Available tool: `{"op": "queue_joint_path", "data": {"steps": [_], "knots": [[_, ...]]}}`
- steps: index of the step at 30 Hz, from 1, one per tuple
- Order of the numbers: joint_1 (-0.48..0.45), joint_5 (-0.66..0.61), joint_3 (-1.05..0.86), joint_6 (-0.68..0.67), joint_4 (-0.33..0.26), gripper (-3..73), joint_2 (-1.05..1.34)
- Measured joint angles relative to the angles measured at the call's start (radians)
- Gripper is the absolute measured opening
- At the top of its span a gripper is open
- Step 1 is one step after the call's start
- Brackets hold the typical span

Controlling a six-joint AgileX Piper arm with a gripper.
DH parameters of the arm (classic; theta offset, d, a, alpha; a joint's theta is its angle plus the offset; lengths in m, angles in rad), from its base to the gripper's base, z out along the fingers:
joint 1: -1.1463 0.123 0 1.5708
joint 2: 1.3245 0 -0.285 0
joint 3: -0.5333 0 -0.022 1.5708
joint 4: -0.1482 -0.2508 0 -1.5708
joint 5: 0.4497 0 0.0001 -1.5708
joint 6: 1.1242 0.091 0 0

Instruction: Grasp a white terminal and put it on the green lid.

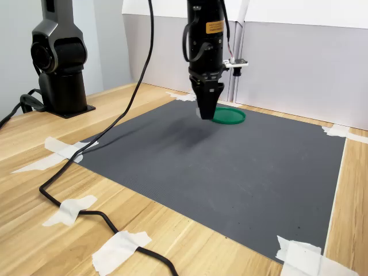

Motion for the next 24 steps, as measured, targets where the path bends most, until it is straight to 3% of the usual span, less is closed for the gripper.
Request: {"op": "queue_joint_path", "data": {"steps": [9, 18, 24], "knots": [[0.181, 0.021, 0.094, 0.019, -0.038, 32.3, -0.095], [0.191, 0.072, 0.099, 0.033, -0.053, 32.3, -0.141], [0.191, 0.070, 0.091, -0.012, -0.106, 35.1, -0.141]]}}
